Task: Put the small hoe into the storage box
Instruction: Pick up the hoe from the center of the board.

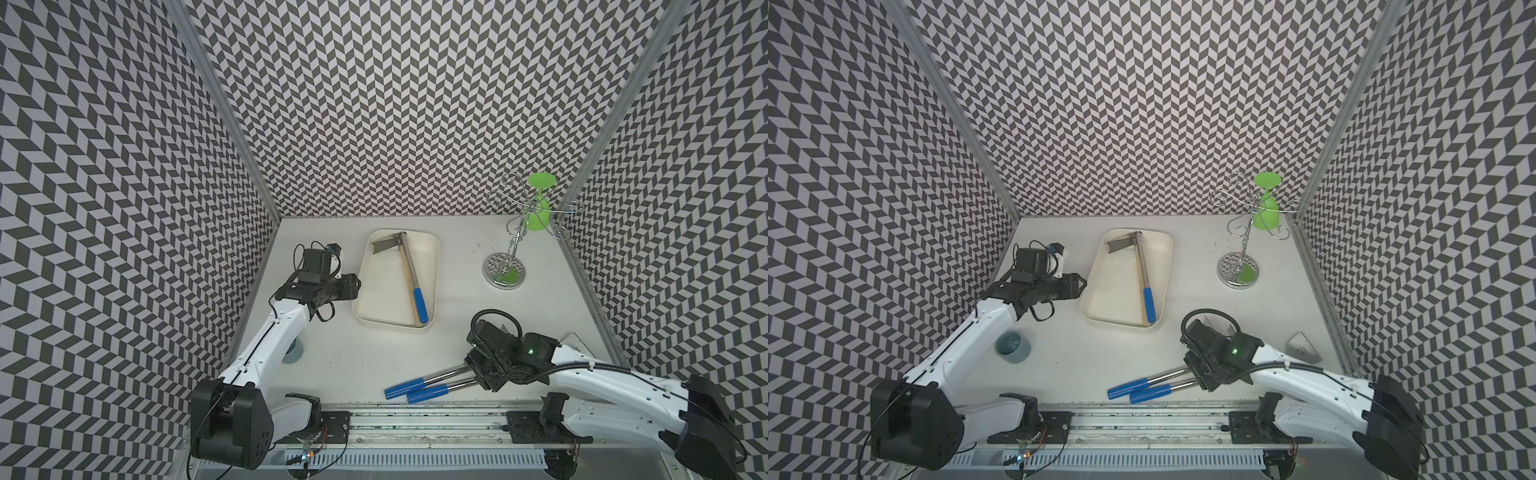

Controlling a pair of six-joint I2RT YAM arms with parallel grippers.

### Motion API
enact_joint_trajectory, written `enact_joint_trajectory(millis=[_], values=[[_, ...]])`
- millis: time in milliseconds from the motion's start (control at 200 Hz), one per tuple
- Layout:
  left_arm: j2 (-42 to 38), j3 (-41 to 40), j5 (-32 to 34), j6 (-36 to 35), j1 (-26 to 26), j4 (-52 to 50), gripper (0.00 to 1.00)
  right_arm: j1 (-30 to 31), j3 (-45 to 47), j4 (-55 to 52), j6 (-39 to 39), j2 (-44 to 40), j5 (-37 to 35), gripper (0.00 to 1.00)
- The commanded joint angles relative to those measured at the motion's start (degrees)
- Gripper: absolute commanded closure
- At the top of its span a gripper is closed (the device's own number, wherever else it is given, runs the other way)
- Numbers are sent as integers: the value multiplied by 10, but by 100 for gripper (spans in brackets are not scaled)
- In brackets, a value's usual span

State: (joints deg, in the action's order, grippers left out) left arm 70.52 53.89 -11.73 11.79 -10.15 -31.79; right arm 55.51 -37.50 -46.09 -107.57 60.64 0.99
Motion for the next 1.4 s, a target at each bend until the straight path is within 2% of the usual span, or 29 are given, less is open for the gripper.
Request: enact_joint_trajectory(millis=[0,781,1097,1392], values=[[2,0,-4,-8,-3,7,40,-9,-1,16,-10,16,-23,54],[-2,-11,2,-12,-3,3,39,-55,24,53,33,57,19,54],[2,-14,2,-15,-3,4,40,-99,12,79,94,107,33,55],[8,-13,5,-15,-3,5,40,-111,4,101,122,144,43,58]])
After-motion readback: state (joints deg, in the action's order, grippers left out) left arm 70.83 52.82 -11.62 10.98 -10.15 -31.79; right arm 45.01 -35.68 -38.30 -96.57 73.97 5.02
